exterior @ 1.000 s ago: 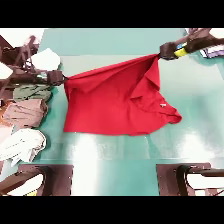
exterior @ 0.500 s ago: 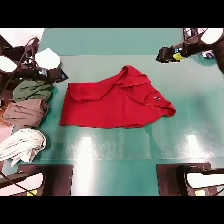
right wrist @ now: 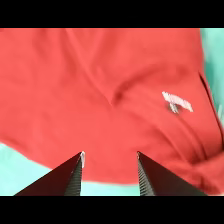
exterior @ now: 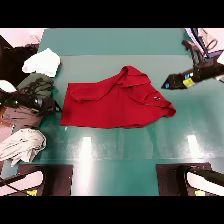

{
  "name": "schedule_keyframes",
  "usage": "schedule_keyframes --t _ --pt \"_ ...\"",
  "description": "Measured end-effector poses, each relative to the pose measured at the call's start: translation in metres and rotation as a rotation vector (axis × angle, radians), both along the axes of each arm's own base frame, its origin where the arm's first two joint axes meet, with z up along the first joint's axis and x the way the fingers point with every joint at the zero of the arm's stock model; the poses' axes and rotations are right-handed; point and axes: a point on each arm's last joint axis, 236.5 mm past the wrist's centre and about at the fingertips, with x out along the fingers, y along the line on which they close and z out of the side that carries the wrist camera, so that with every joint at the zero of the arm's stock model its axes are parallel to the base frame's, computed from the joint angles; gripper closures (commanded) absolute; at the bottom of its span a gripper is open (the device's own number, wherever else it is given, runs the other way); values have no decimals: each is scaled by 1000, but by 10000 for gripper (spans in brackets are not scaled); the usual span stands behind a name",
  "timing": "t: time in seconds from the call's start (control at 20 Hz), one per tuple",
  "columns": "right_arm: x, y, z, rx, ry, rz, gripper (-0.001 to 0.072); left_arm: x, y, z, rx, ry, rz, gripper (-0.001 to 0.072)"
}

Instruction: Fold the shirts.

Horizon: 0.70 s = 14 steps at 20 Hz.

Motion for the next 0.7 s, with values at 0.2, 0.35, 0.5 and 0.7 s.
schedule_keyframes --t 0.2,0.35,0.5,0.7 --pt "-24 0 -17 6 27 -10 349 -26 -2 -29 -10 65 10 166" --pt "-32 0 -19 9 25 -13 349 -31 -9 -34 -44 77 29 167" --pt "-36 0 -20 10 28 -14 349 -29 -13 -36 -63 69 44 553" --pt "-43 -4 -25 13 57 -34 347 -23 -18 -33 -88 43 48 685"
